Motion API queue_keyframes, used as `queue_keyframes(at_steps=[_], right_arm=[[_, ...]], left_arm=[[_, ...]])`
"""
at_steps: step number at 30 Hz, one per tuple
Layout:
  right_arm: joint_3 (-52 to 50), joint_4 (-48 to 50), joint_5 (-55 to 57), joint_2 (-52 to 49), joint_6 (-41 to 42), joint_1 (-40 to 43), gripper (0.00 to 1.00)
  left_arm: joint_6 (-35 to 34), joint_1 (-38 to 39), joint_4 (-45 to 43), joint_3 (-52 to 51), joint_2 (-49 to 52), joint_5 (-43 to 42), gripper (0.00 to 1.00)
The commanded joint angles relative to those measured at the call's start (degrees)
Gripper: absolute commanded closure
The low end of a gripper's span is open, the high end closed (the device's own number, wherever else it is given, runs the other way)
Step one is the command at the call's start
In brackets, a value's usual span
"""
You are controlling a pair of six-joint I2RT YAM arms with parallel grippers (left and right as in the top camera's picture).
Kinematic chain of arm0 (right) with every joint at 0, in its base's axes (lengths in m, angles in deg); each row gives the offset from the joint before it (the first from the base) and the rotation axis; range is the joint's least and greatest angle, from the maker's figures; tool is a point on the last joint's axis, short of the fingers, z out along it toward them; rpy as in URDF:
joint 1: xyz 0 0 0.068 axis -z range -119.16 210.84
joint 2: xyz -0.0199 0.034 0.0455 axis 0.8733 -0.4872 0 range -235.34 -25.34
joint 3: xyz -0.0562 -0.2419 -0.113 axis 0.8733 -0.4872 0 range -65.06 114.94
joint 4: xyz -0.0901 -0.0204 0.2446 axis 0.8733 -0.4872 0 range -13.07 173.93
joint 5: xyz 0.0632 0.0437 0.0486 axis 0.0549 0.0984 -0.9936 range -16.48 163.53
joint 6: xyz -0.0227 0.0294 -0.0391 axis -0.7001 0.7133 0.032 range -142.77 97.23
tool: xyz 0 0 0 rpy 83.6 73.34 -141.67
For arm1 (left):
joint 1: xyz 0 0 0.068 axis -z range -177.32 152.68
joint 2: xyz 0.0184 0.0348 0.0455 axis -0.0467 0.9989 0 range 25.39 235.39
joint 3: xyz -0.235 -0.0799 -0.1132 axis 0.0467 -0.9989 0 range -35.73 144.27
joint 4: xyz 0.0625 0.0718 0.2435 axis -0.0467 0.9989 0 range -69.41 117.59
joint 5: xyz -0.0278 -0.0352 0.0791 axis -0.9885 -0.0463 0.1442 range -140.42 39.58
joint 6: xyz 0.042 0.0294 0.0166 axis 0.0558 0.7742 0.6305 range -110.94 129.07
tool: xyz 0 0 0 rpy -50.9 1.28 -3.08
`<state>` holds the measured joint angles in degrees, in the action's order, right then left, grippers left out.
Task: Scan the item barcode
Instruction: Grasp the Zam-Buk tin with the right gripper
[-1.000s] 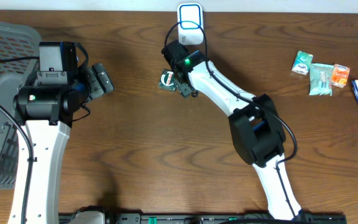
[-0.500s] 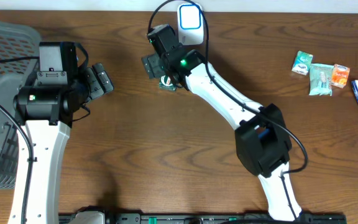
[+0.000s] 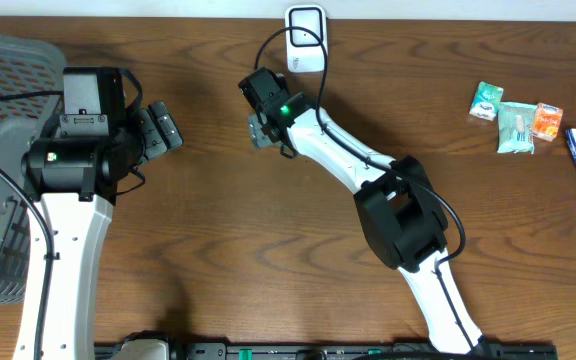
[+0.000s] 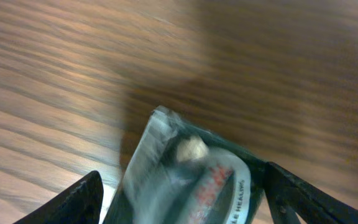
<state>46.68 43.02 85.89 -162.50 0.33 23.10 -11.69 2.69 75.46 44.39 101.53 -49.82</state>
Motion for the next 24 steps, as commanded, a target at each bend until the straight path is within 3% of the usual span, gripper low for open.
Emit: queue_keyframes(at_steps=[1, 7, 13, 18, 20, 22, 24], right_arm=[[-0.1, -3.9, 4.9, -0.2, 1.6, 0.8, 0.22], [-0.1, -10.9, 5.4, 1.0, 0.9, 2.2, 0.22], [-0.1, -12.9, 7.0, 4.2, -5.6, 2.3, 0.26], [-0.1, -13.3, 6.6, 7.3, -6.0, 2.2, 0.48], [-0.1, -13.3, 5.9, 7.4, -6.0, 2.2, 0.45], [-0.1, -13.3, 3.2, 7.4, -6.0, 2.5, 0.28], [-0.1, -12.8, -1.8, 7.4, -5.4, 3.7, 0.26]], left_arm=[[0.4, -0.3, 0.0, 0.0, 0.1, 1.0, 0.02], [0.4, -0.3, 0.0, 0.0, 0.1, 1.0, 0.02], [0.4, -0.3, 0.0, 0.0, 0.1, 1.0, 0.02], [0.4, -0.3, 0.0, 0.0, 0.1, 1.0, 0.02], [0.4, -0.3, 0.0, 0.0, 0.1, 1.0, 0.02], [0.4, -0.3, 0.0, 0.0, 0.1, 1.0, 0.02], [0.4, -0.3, 0.0, 0.0, 0.1, 1.0, 0.02]])
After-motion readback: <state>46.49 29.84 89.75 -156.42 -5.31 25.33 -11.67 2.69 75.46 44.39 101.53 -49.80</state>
